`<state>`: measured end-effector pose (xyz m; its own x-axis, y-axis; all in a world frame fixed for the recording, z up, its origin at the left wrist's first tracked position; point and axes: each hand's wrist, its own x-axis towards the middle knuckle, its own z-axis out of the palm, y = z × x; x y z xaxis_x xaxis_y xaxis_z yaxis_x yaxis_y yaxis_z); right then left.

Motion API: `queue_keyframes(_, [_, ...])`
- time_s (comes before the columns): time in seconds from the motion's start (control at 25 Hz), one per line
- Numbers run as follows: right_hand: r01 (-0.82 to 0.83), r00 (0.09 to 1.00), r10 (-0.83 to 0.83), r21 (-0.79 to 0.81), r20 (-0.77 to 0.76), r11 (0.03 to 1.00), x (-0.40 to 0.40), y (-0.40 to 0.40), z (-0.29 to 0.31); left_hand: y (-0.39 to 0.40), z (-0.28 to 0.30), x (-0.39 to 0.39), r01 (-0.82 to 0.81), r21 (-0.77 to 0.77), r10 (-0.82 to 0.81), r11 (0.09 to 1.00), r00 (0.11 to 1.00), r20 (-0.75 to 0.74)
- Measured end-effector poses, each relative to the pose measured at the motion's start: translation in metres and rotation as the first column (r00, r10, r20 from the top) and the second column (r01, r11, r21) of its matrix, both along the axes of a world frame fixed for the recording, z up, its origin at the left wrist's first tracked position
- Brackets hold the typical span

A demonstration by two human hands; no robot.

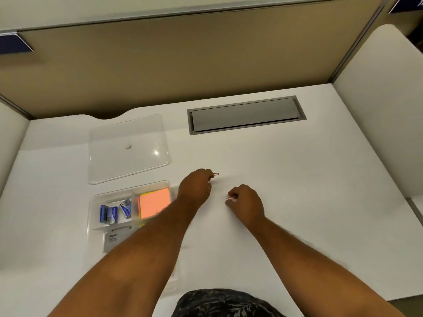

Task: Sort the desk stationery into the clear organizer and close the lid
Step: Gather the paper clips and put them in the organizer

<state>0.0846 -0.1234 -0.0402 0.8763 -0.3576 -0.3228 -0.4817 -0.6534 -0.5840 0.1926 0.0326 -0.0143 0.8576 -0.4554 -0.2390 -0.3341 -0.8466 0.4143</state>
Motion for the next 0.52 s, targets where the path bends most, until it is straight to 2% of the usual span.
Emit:
queue_keyframes(0.12, [-0.104, 0.989, 0.097, -0.055, -0.112, 0.993, 0.021, -0.004, -0.007, -0.013, -0.021, 0.011, 0.0, 0.021, 0.001, 1.0, 0.999, -0.033])
queue_keyframes(0.28, [-0.302, 0.919, 0.249, -0.138, -0.307, 0.943, 0.044, -0.009, -0.002, -0.034, -0.031, 0.028, 0.057, 0.124, -0.06, 0.991, 0.998, 0.017])
queue_keyframes(0.44, [-0.485, 0.847, 0.378, -0.251, -0.375, 0.838, 0.048, -0.003, -0.001, -0.043, -0.029, 0.045, 0.114, 0.229, -0.098, 0.967, 0.992, -0.081])
queue_keyframes(0.52, [-0.521, 0.837, 0.408, -0.305, -0.364, 0.797, 0.042, 0.001, -0.001, -0.042, -0.028, 0.047, 0.186, 0.251, -0.171, 0.95, 0.982, -0.08])
